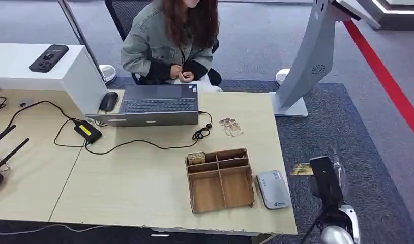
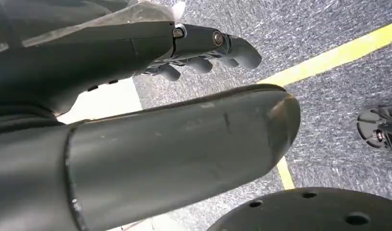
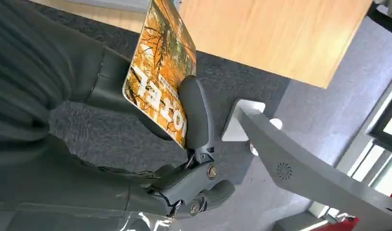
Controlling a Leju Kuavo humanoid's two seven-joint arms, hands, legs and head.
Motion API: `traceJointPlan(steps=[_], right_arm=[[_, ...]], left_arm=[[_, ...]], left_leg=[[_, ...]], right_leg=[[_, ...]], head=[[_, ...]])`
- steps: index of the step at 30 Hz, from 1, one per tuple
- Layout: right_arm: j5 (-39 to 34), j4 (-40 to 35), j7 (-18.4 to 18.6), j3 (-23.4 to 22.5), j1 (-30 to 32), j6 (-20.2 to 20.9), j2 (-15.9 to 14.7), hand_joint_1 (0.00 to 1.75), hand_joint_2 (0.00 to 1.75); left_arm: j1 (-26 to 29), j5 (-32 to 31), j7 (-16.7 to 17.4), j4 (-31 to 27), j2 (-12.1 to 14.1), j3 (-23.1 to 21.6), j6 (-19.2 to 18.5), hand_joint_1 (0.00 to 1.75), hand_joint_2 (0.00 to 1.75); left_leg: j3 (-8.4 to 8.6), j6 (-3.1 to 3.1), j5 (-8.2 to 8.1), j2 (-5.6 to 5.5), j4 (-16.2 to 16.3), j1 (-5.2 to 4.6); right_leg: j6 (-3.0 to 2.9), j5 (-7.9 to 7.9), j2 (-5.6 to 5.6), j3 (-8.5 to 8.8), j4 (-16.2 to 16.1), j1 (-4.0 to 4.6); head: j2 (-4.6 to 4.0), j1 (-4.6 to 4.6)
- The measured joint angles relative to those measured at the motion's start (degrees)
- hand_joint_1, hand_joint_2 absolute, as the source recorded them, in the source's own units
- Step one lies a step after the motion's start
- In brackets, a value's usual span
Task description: Pass the card to the sensor for recognition and then transmit it.
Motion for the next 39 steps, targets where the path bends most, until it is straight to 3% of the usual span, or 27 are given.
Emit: traceJointPlan(steps=[24,39], right_arm=[[-0.6,10.2,-2.7,6.5,-1.0,-2.3,4.4,1.75,1.75],[-0.6,12.3,-2.4,8.5,-2.2,-4.4,4.5,1.75,1.75]], left_arm=[[-0.1,-1.2,-0.5,0.0,-0.2,0.4,0.0,0.0,0.0],[-0.1,-1.6,-0.5,0.0,-0.2,0.4,0.0,0.0,0.0]], left_leg=[[0.0,0.0,0.01,0.0,0.0,0.01],[0.0,0.0,0.01,0.0,0.0,0.0]], right_leg=[[0.0,0.0,0.0,0.01,0.0,0.01],[0.0,0.0,0.0,0.01,0.0,0.0]], head=[[0.0,0.0],[0.0,0.0]])
